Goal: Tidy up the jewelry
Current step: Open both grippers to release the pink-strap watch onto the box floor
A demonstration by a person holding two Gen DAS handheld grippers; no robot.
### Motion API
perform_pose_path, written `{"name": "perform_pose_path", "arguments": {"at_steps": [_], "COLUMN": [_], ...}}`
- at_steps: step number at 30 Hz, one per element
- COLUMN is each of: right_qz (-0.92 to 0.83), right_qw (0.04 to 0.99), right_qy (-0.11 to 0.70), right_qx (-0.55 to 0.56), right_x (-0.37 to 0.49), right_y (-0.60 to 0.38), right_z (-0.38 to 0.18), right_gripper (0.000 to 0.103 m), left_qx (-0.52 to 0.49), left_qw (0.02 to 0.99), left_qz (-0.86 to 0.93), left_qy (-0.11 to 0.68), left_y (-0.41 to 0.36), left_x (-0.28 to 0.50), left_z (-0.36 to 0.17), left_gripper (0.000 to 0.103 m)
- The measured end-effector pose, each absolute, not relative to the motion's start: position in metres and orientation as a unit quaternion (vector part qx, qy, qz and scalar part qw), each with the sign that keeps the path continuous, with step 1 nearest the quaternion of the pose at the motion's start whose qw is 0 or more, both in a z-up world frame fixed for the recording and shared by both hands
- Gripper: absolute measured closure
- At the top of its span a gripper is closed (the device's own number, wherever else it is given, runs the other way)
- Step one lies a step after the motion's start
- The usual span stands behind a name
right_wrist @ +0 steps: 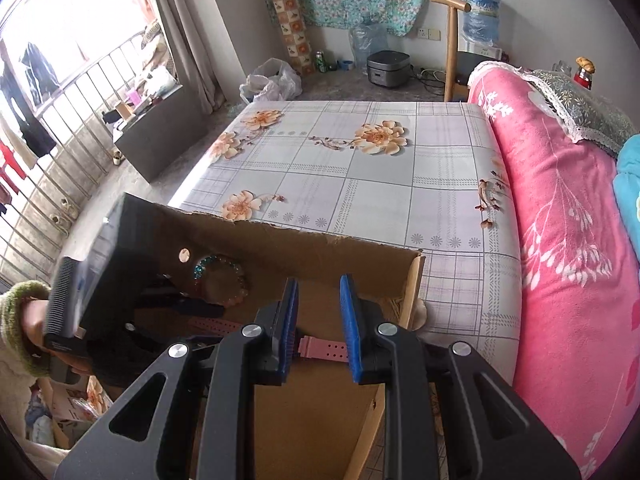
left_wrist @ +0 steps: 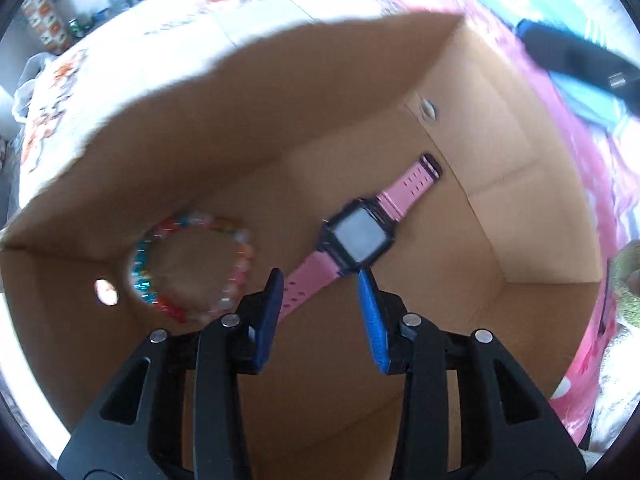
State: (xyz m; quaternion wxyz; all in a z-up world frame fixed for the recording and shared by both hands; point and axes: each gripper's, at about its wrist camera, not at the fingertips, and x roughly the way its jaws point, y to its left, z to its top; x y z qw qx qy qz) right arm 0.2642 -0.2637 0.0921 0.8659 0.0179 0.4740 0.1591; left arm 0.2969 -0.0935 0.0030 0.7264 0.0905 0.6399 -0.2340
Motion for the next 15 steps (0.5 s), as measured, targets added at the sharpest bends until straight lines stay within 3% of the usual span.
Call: {"name": "perform_pose_path", "arguments": {"at_steps": [9,15], "right_qz": [0.191,0.195], "right_qw": [0.888,0.894], "right_qy": [0.413,0.395], "right_qx": [0.067,0.08], "right_x": [0.219,0.211], "right_y": [-0.282,-0.29], "right_z": [0.118,0.12], "right_gripper": [0.081,0.081], "left_qx": [0.166,0.118], "left_qw": [0.707,0.707], "left_qz": [-0.199,-0.185], "left_qy": [0.659,0.672], "left_y": [-0.13,-0.131], "left_x": [0.309,0.33], "left_z": [-0.031,-0.032], "left_gripper": [0.063,0.06]}}
